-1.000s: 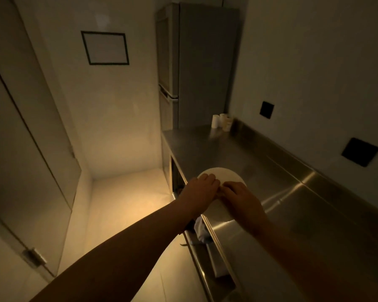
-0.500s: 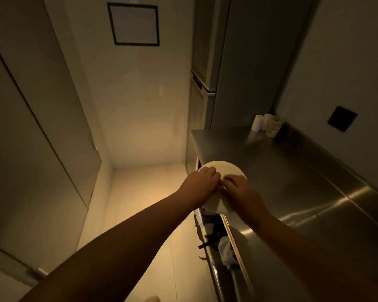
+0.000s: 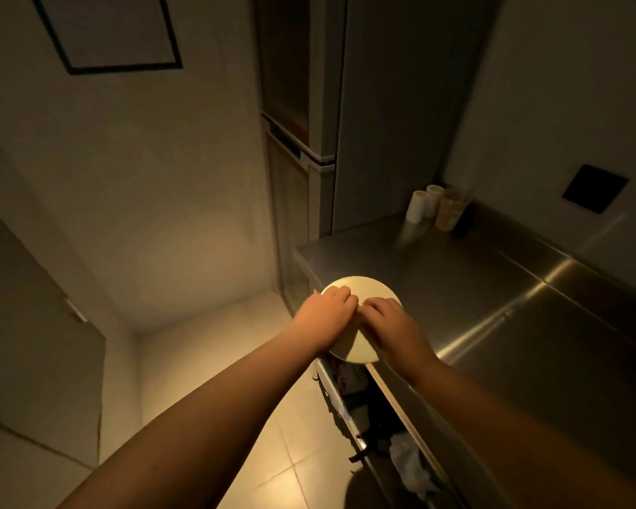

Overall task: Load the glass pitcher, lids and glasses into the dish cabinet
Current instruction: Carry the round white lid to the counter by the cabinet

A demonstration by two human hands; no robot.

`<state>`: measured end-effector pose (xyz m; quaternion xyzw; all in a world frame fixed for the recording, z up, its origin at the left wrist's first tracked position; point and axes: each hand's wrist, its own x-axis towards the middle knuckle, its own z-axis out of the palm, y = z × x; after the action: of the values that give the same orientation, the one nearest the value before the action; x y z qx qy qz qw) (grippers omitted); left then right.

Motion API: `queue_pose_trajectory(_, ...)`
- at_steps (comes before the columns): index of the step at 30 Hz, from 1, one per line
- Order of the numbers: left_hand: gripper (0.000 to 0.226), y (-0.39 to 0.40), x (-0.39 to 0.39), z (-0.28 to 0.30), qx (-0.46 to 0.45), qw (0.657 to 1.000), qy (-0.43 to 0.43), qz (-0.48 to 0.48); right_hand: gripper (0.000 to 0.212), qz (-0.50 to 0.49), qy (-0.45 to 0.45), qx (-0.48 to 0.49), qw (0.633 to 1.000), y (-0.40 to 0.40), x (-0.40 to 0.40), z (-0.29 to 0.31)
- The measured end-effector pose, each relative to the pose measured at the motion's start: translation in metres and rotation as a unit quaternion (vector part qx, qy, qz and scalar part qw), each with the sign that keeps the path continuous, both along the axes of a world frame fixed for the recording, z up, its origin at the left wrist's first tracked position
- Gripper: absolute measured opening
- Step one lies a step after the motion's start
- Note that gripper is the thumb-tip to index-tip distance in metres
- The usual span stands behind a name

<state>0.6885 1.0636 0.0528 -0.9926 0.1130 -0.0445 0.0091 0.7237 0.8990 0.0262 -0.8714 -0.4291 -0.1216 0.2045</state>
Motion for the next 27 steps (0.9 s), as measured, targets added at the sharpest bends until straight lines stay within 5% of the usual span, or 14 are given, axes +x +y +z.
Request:
queue_pose_trajectory(17, 0.034, 0.073, 0.245, -0.043, -0.016, 0.998, 0.059, -0.027, 0.028, -0.060, 0.075, -0.050, 0.994, 0.077, 0.229, -0.045)
queue_pose_trajectory(27, 0.033, 0.097, 0.326, -0.084, -0.032, 0.994, 0.087, -0.060, 0.031, -0.122, 0.119, -0.092, 0.981, 0.105, 0.293, -0.079)
